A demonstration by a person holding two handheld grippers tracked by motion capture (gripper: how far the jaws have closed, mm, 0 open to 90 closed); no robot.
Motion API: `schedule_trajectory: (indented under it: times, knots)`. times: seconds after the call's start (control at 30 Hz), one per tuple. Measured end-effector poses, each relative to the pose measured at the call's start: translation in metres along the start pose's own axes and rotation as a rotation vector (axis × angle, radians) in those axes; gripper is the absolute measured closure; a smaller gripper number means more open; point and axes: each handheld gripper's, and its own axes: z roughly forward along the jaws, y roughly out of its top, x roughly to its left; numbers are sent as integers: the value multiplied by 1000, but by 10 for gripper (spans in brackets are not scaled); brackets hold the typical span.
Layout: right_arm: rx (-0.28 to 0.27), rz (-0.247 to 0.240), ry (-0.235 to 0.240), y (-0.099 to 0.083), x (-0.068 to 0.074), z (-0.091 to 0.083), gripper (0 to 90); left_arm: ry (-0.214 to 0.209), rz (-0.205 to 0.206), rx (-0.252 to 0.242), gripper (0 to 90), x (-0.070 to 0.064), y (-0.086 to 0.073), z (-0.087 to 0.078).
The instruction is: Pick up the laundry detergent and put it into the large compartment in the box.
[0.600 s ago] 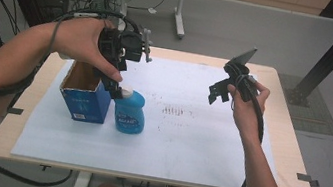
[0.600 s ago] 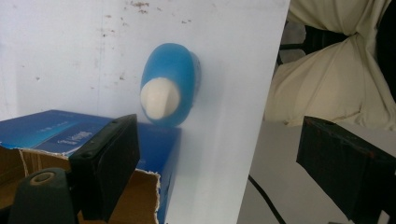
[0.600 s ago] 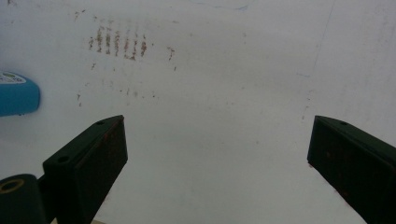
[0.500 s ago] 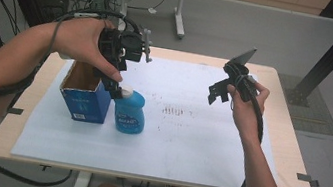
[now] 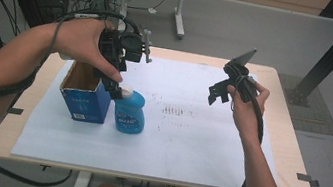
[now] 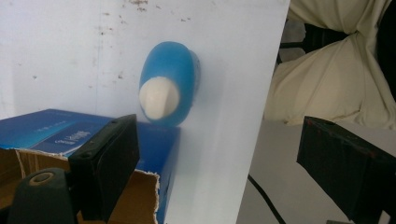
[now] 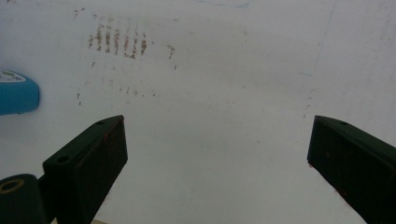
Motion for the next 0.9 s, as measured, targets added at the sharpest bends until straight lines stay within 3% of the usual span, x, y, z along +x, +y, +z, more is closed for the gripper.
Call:
schedule_trajectory:
  times: [0.9]
  knots:
    - [-5, 6, -9, -3, 0, -4, 49, 16, -2, 17, 120, 6, 3, -1]
